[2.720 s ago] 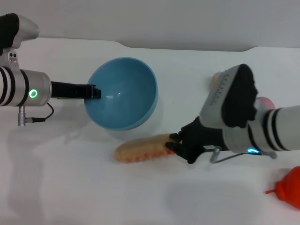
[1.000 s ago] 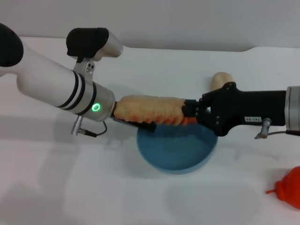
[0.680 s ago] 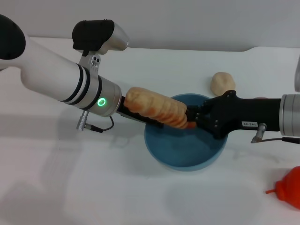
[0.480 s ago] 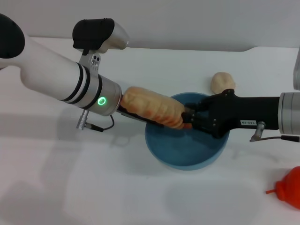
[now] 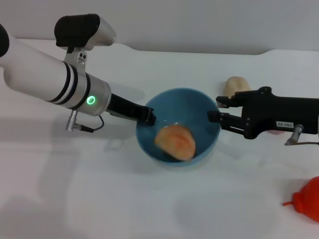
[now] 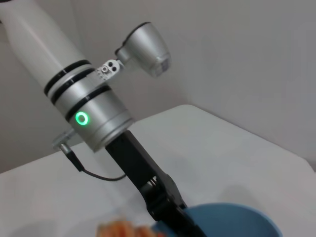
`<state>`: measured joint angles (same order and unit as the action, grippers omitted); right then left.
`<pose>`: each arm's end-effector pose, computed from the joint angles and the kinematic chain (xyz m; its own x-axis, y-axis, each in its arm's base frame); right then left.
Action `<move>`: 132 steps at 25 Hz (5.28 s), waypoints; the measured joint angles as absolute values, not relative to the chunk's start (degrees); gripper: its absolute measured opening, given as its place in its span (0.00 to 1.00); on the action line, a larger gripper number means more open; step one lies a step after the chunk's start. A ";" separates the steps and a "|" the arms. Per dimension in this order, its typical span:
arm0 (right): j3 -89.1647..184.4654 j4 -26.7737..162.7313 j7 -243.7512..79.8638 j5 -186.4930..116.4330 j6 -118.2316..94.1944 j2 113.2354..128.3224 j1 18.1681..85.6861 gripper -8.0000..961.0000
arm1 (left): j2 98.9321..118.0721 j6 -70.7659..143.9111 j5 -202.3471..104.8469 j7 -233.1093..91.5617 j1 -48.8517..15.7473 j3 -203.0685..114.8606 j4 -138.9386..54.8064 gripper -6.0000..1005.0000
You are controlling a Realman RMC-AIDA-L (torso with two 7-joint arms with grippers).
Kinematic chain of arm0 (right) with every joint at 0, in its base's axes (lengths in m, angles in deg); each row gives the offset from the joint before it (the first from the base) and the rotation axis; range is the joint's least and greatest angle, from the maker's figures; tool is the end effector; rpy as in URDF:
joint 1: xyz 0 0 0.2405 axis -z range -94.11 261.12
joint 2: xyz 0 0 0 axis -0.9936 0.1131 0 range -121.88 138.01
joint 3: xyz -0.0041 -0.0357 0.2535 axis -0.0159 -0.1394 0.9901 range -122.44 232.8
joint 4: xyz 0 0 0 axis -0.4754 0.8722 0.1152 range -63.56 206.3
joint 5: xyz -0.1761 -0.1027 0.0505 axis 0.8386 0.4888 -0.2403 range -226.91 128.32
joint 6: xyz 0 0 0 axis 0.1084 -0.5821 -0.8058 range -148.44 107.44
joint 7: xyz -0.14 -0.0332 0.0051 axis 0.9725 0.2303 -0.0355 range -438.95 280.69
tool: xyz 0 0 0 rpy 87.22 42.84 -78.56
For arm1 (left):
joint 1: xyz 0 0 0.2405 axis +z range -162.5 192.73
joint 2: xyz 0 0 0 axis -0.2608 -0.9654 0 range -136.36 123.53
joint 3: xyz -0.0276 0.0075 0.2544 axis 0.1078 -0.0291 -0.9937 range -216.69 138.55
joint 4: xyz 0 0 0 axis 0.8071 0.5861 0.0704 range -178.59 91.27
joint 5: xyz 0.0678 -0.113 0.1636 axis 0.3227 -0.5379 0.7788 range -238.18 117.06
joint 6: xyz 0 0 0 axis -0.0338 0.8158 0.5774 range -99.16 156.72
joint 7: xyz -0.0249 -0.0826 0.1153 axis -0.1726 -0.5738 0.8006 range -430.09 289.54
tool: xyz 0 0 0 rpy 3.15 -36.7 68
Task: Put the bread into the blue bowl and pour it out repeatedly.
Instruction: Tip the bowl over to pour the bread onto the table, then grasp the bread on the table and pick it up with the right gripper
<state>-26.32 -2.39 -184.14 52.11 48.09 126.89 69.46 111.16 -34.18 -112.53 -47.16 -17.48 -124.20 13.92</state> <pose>0.1943 0.3182 -0.0127 0.8654 -0.3097 -0.3940 -0.4229 -0.8732 -0.2424 -0.2116 0.3705 -0.0522 0.4927 0.8534 0.1702 0.8517 -0.4329 -0.2952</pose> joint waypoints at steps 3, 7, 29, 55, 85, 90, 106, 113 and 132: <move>-25.34 -2.59 -184.15 51.93 48.10 126.95 70.11 0.42 | 111.11 -34.31 -111.86 -47.17 -17.90 -124.08 13.91 0.00; -24.21 -3.39 -184.13 51.64 48.16 127.06 70.74 0.42 | 111.15 -34.44 -111.56 -47.21 -18.48 -124.17 13.91 0.00; -13.62 33.06 -142.59 -15.41 71.96 126.70 80.51 0.42 | 112.03 6.71 -112.25 -46.46 -21.05 -151.55 14.12 0.00; -11.88 47.64 -139.02 -17.04 84.19 126.64 79.85 0.42 | 112.60 57.87 -111.62 -25.08 -19.82 -180.55 3.15 0.00; -16.77 47.67 -137.57 -15.46 81.72 126.71 76.14 0.42 | 112.58 63.40 -117.94 -5.56 -16.03 -176.98 2.21 0.00; -17.38 47.19 -137.61 -12.07 79.38 126.55 74.58 0.42 | 112.05 58.08 -133.03 -5.59 -15.30 -169.63 4.28 0.00; -17.08 36.86 -142.70 7.63 66.03 126.43 68.47 0.42 | 111.28 2.96 -142.92 -12.74 -5.53 -129.74 11.68 0.00; -17.53 24.01 -157.40 26.41 57.72 126.54 67.26 0.42 | 111.07 -11.66 -133.05 -25.59 -4.37 -119.33 12.81 0.00; -20.47 7.25 -184.16 64.35 51.19 126.93 63.55 0.42 | 111.12 -29.20 -111.04 -52.54 -5.01 -108.35 18.18 0.00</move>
